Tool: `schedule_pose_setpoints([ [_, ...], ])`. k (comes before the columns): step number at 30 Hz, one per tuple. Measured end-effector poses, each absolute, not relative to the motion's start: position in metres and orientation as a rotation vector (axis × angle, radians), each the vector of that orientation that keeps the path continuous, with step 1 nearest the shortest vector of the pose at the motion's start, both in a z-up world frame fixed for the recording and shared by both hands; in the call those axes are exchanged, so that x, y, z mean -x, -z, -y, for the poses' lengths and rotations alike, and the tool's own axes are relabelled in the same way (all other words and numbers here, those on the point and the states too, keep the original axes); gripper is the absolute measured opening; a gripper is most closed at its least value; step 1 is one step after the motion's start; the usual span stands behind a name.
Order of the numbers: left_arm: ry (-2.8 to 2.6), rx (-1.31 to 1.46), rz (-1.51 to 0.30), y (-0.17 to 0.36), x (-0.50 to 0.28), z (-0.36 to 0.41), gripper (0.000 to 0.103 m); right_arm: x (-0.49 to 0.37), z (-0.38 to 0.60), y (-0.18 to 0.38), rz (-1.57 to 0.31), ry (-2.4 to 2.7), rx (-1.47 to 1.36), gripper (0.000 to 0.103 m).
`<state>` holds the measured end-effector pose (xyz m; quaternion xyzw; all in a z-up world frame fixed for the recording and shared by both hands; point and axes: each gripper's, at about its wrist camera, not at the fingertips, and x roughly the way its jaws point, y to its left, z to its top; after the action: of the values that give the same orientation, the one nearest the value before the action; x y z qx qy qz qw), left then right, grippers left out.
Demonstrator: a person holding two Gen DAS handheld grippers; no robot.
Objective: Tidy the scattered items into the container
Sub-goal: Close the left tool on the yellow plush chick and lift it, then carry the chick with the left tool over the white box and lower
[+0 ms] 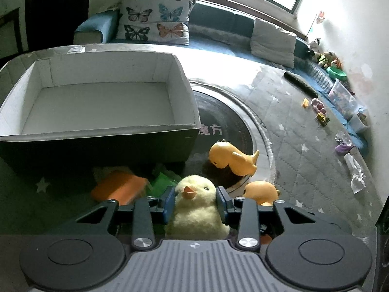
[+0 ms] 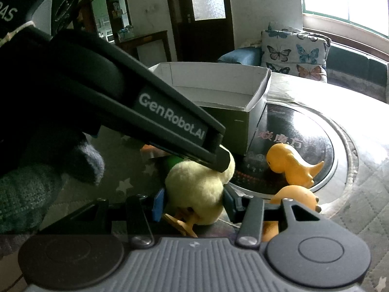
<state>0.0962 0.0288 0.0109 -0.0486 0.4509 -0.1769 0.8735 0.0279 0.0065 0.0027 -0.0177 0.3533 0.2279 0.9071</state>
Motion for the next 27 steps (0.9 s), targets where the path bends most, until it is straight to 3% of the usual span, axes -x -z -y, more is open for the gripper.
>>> schedule_pose_setpoints([
  [12,0.391,0.117,-0.806,-0.056,-0.098,-0.037,0.033,-0.035,-0.016,-0.039,-0.62,-0.467,0.09,0.048],
  [27,0.345,0.182,-0.751,-0.075,-0.196,-0.06,0.024,-0.146,-0.043,-0.056,-0.582,-0.463,0.141,0.048],
])
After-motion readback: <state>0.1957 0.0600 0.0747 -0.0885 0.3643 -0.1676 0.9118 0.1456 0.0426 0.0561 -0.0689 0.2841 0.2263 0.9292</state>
